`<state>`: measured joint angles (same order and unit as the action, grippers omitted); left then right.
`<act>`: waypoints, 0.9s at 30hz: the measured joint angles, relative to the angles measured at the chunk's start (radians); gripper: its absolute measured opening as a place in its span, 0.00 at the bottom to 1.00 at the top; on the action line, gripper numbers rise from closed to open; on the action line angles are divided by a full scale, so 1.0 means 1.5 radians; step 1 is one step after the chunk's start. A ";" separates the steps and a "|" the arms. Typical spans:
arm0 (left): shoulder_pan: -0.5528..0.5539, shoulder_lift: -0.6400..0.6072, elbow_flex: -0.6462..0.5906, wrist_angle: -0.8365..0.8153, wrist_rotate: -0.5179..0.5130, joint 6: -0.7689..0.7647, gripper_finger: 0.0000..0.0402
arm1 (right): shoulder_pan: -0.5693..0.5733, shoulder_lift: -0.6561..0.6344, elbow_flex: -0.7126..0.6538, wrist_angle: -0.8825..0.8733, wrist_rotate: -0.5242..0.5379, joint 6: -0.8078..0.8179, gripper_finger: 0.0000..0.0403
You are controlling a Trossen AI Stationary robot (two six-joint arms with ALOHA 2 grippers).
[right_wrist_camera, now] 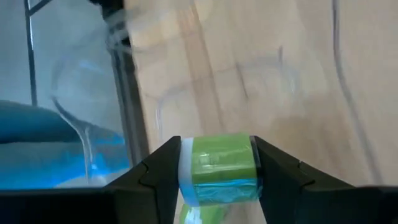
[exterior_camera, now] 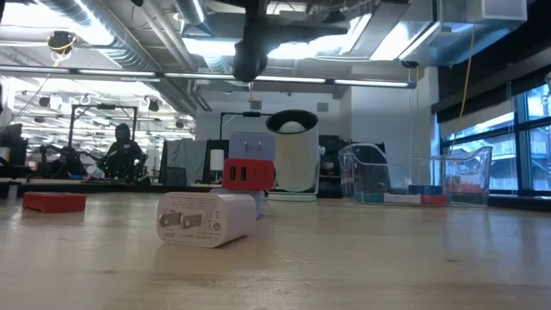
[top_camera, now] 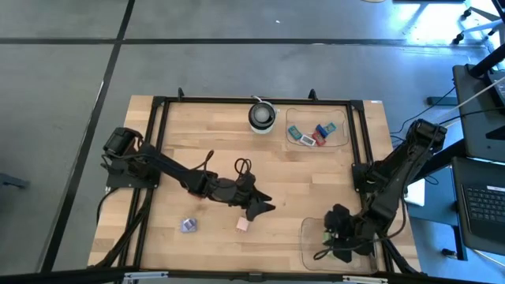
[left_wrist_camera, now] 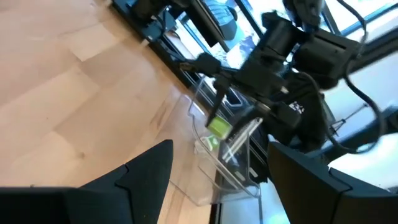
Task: Pick & Place Office items
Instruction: Put the green charger adapter into the bottom transparent bin
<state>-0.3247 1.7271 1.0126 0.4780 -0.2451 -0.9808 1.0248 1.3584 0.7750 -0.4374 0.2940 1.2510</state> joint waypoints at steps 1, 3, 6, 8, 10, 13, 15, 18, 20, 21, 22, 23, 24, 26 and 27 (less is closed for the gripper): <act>0.004 0.000 0.000 -0.002 -0.001 0.000 0.64 | 0.000 0.000 0.005 0.001 0.004 -0.021 0.41; 0.010 0.000 0.000 -0.007 -0.001 0.000 0.64 | 0.001 -0.001 0.012 0.002 0.003 -0.060 0.42; 0.018 0.000 0.000 -0.008 0.000 0.005 0.64 | 0.006 -0.001 0.013 0.001 0.003 -0.121 0.44; 0.020 0.000 0.000 -0.008 0.000 0.007 0.64 | 0.008 0.004 0.014 0.002 0.004 -0.176 0.45; 0.022 0.000 0.000 -0.008 0.000 0.007 0.64 | 0.008 0.014 0.014 0.000 0.003 -0.229 0.45; 0.022 0.000 0.000 -0.008 0.000 0.023 0.64 | 0.008 0.036 0.014 0.006 0.003 -0.296 0.43; 0.022 0.000 0.000 -0.008 0.000 0.029 0.64 | 0.008 0.054 0.014 0.007 -0.005 -0.335 0.43; 0.022 0.000 0.000 -0.009 0.000 0.034 0.64 | 0.008 0.078 0.014 0.018 -0.011 -0.362 0.43; 0.022 0.000 0.000 -0.012 0.000 0.035 0.64 | 0.008 0.089 0.014 0.026 -0.010 -0.377 0.43; 0.022 0.000 0.000 -0.012 0.000 0.035 0.64 | 0.008 0.092 0.014 0.029 -0.009 -0.385 0.43; 0.022 0.000 0.000 -0.012 -0.001 0.035 0.64 | 0.007 0.095 0.014 0.030 -0.009 -0.388 0.43; 0.022 0.000 0.000 -0.014 -0.007 0.035 0.64 | 0.006 0.097 0.014 0.030 -0.009 -0.388 0.43; 0.022 0.000 0.000 -0.018 -0.014 0.035 0.64 | 0.004 0.098 0.014 0.030 -0.010 -0.386 0.43; 0.022 0.000 0.000 -0.026 -0.029 0.035 0.64 | 0.002 0.098 0.014 0.030 -0.009 -0.372 0.43; 0.022 0.000 0.000 -0.027 -0.035 0.035 0.64 | 0.001 0.098 0.014 0.030 -0.009 -0.360 0.44</act>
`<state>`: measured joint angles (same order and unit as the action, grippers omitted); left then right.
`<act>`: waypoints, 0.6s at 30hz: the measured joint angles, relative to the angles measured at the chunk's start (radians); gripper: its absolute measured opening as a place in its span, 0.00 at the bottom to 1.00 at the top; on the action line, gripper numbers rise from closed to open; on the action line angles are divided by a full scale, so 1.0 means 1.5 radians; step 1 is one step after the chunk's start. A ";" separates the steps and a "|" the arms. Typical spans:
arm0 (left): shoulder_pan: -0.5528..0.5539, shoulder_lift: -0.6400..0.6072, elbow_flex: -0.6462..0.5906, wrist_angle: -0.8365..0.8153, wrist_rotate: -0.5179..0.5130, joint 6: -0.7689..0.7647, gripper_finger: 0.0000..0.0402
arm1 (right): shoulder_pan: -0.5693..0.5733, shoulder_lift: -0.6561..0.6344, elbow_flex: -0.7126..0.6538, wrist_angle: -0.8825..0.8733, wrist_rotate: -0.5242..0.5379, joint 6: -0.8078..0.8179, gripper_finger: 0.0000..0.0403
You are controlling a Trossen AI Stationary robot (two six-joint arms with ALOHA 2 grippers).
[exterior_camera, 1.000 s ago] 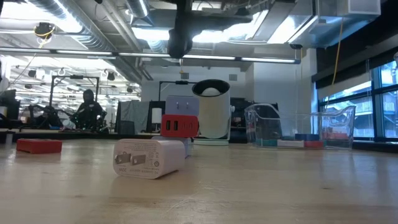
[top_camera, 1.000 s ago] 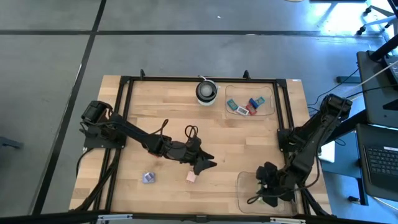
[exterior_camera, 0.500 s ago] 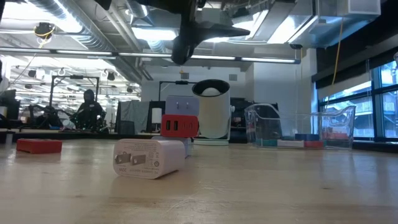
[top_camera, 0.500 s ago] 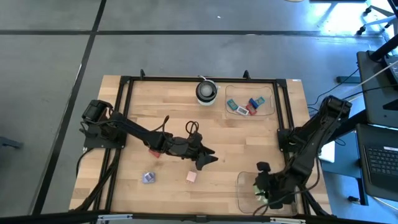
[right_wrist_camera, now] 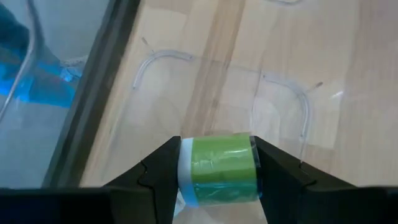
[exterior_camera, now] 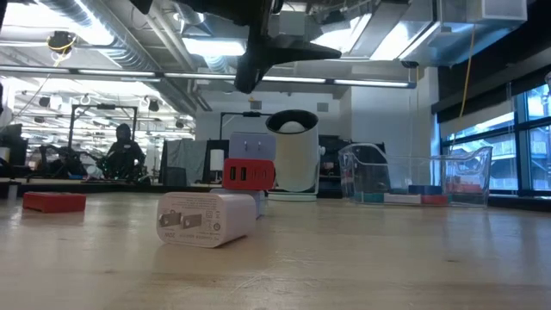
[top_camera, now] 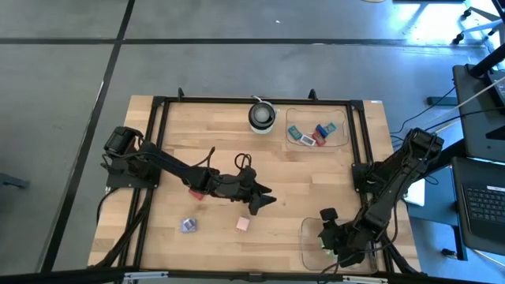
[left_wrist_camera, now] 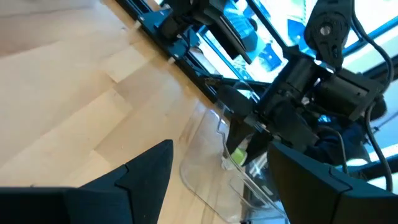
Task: Pick & Place Office items
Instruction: Put the green charger adapter into the bottom transparent bin
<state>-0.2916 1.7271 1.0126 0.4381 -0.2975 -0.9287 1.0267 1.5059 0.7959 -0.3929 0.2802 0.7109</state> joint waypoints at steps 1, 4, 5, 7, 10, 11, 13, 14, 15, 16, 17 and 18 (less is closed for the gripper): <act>0.000 0.000 0.000 0.000 -0.004 0.000 0.64 | -0.001 0.000 0.000 0.000 0.000 0.012 0.44; 0.000 0.000 0.000 -0.002 -0.017 0.000 0.64 | -0.001 0.000 0.000 0.000 0.000 0.051 0.44; 0.000 0.000 0.000 -0.002 -0.017 0.001 0.64 | -0.001 0.000 0.000 0.000 0.000 0.066 0.44; 0.000 0.000 0.000 -0.002 -0.017 0.012 0.64 | -0.001 0.000 0.000 -0.001 0.012 0.095 0.44; 0.000 0.000 0.000 -0.001 -0.017 0.037 0.64 | -0.002 0.000 0.000 -0.002 0.036 0.155 0.47; 0.000 0.000 0.000 -0.001 -0.017 0.040 0.64 | -0.002 0.000 0.000 -0.002 0.040 0.172 0.50; 0.000 0.000 0.000 -0.001 -0.017 0.041 0.64 | -0.002 0.000 0.000 -0.002 0.040 0.199 0.55; 0.000 0.000 0.000 -0.001 -0.016 0.048 0.64 | -0.002 0.000 0.000 -0.002 0.040 0.210 0.57; 0.000 0.000 0.000 -0.001 -0.012 0.062 0.64 | -0.002 0.000 0.000 -0.002 0.037 0.219 0.60; 0.000 0.000 0.000 0.002 -0.008 0.080 0.64 | -0.002 0.000 0.000 -0.002 0.032 0.222 0.62; 0.000 0.000 0.000 0.006 0.000 0.102 0.64 | -0.002 0.000 0.000 -0.001 0.029 0.223 0.65; -0.001 0.000 0.000 0.010 0.007 0.122 0.64 | -0.002 0.000 0.000 0.000 0.027 0.223 0.66</act>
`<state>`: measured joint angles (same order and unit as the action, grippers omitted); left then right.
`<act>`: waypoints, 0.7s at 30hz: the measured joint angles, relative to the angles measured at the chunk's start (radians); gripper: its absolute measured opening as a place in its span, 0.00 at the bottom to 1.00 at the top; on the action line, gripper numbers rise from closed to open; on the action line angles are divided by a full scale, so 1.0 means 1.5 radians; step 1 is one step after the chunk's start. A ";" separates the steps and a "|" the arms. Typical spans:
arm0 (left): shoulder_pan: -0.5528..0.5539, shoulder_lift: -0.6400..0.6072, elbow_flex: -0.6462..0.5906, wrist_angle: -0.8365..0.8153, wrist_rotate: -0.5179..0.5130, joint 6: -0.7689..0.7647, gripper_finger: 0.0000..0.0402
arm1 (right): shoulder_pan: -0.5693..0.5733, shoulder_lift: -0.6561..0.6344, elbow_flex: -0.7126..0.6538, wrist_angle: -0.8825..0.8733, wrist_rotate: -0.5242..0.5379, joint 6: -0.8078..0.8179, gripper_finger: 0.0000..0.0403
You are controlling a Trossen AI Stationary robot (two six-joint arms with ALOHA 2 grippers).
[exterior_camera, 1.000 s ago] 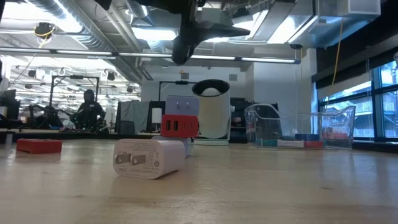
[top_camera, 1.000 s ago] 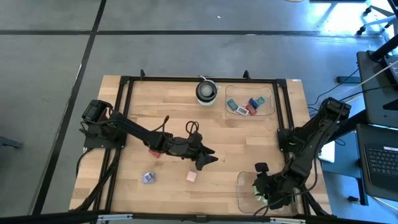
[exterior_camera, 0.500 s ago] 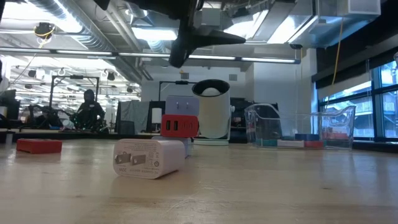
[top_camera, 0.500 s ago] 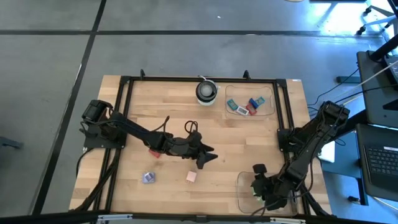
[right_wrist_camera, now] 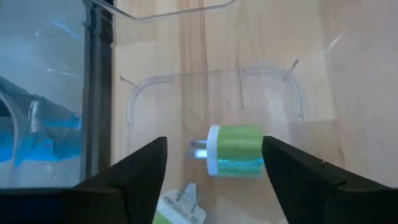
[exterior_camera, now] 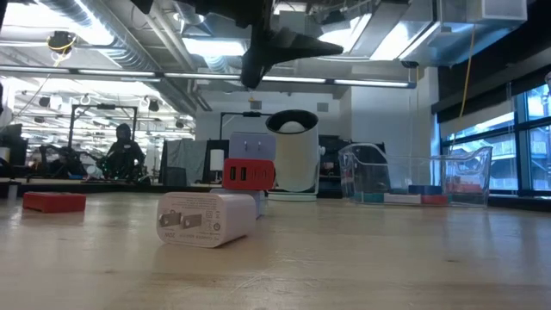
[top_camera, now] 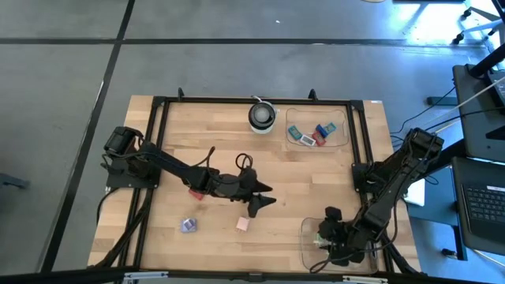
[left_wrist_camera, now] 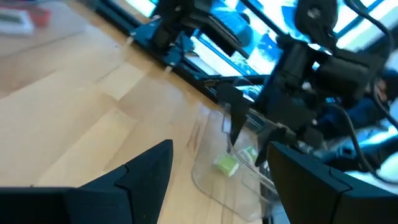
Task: Pick & Place Office items
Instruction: Put the green charger adapter into the bottom transparent bin, then put the top light blue charger adapter into the bottom transparent bin
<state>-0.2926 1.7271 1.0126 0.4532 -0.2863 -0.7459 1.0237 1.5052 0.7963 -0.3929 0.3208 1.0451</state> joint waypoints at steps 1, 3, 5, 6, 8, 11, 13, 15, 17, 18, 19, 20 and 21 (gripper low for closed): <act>-0.001 0.000 0.000 0.000 0.007 0.015 0.64 | 0.000 -0.001 0.000 0.001 -0.005 0.001 0.68; -0.001 0.000 0.000 -0.001 0.021 0.026 0.64 | -0.002 -0.009 0.001 0.000 -0.024 0.009 0.70; -0.001 0.000 0.000 0.000 0.043 0.025 0.64 | -0.011 -0.019 0.009 -0.005 -0.055 0.031 0.71; 0.000 0.000 0.000 -0.001 0.058 0.027 0.64 | -0.016 -0.027 0.014 -0.012 -0.074 0.037 0.70; 0.004 0.000 0.000 -0.001 0.097 0.046 0.64 | -0.029 -0.046 0.026 -0.037 -0.116 0.047 0.70; 0.011 0.000 0.000 -0.001 0.140 0.076 0.64 | -0.043 -0.074 0.043 -0.086 -0.153 0.049 0.68; 0.017 0.000 0.000 -0.001 0.146 0.086 0.64 | -0.050 -0.093 0.052 -0.110 -0.152 0.045 0.67; 0.027 0.000 0.000 -0.007 0.146 0.086 0.64 | -0.054 -0.114 0.054 -0.135 -0.144 0.039 0.66; 0.039 0.000 0.000 -0.029 0.134 0.072 0.64 | -0.058 -0.134 0.054 -0.156 -0.135 0.036 0.64; 0.045 0.000 0.000 -0.041 0.128 0.064 0.64 | -0.060 -0.145 0.054 -0.168 -0.134 0.036 0.64; 0.050 0.000 0.000 -0.054 0.125 0.057 0.64 | -0.062 -0.155 0.054 -0.183 -0.134 0.036 0.63; 0.056 0.000 0.000 -0.071 0.125 0.054 0.64 | -0.064 -0.166 0.054 -0.197 -0.134 0.036 0.62; 0.061 0.000 0.000 -0.092 0.127 0.052 0.64 | -0.066 -0.177 0.053 -0.211 -0.132 0.036 0.62</act>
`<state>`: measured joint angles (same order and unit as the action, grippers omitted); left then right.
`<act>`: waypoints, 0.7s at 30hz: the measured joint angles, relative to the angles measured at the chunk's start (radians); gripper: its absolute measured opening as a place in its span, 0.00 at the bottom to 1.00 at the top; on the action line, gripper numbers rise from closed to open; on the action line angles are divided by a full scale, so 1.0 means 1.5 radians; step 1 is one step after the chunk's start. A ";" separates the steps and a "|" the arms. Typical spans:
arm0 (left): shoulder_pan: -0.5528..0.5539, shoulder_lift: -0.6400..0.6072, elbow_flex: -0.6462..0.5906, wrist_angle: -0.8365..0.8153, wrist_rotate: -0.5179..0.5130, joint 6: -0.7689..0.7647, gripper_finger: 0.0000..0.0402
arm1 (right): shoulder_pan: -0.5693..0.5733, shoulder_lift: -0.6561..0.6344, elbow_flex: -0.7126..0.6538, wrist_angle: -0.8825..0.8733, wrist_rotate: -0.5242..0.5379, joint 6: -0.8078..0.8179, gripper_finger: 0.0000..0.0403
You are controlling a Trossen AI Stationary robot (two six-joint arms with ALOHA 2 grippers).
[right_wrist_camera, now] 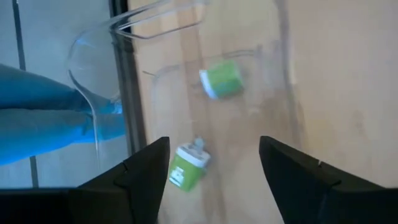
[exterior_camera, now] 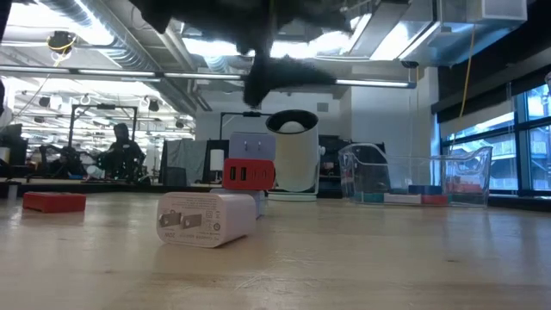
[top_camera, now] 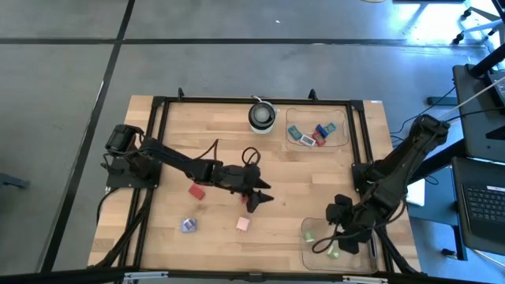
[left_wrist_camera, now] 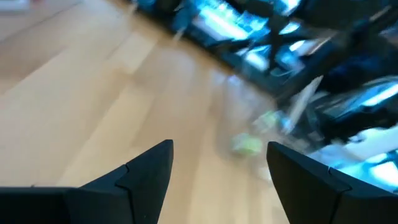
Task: Pick & Place Office items
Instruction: Put the top light blue charger adapter into the bottom transparent bin
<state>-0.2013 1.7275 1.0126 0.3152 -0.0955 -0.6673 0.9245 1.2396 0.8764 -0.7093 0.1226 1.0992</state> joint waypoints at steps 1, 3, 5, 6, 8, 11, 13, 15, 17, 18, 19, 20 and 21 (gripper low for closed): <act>0.005 0.000 0.000 -0.021 0.006 0.000 0.64 | -0.002 -0.012 0.000 -0.014 0.001 -0.003 0.61; 0.015 -0.008 -0.001 -0.070 0.018 0.002 0.64 | -0.007 -0.035 0.000 -0.042 0.001 -0.007 0.60; 0.025 -0.024 -0.001 -0.110 0.030 0.015 0.64 | -0.014 -0.058 0.000 -0.070 0.001 -0.018 0.60; 0.029 -0.035 -0.001 -0.138 0.030 0.016 0.64 | -0.018 -0.070 0.000 -0.082 0.003 -0.024 0.59; 0.040 -0.057 -0.001 -0.176 0.021 0.001 0.64 | -0.026 -0.089 0.000 -0.103 0.021 -0.042 0.59; 0.051 -0.090 -0.001 -0.222 -0.035 -0.093 0.64 | -0.042 -0.116 0.000 -0.133 0.059 -0.087 0.58; 0.051 -0.106 0.000 -0.234 -0.088 -0.141 0.64 | -0.055 -0.129 0.000 -0.152 0.085 -0.132 0.58; 0.045 -0.119 0.000 -0.259 -0.154 -0.152 0.64 | -0.069 -0.141 0.000 -0.169 0.110 -0.184 0.58; 0.035 -0.122 0.000 -0.267 -0.231 -0.153 0.64 | -0.084 -0.150 0.000 -0.190 0.134 -0.239 0.58; 0.029 -0.122 0.000 -0.277 -0.273 -0.153 0.64 | -0.092 -0.155 -0.001 -0.201 0.149 -0.267 0.58; 0.022 -0.121 0.000 -0.286 -0.312 -0.151 0.64 | -0.100 -0.161 -0.001 -0.208 0.163 -0.292 0.58; 0.016 -0.121 0.000 -0.289 -0.349 -0.148 0.64 | -0.109 -0.165 -0.001 -0.217 0.177 -0.316 0.58; 0.012 -0.121 0.000 -0.289 -0.382 -0.148 0.64 | -0.117 -0.172 -0.001 -0.228 0.191 -0.338 0.58</act>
<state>-0.1834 1.5455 1.0122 -0.1183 -0.6690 -0.8888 0.7484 0.9823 0.8753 -1.0516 0.4087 0.5920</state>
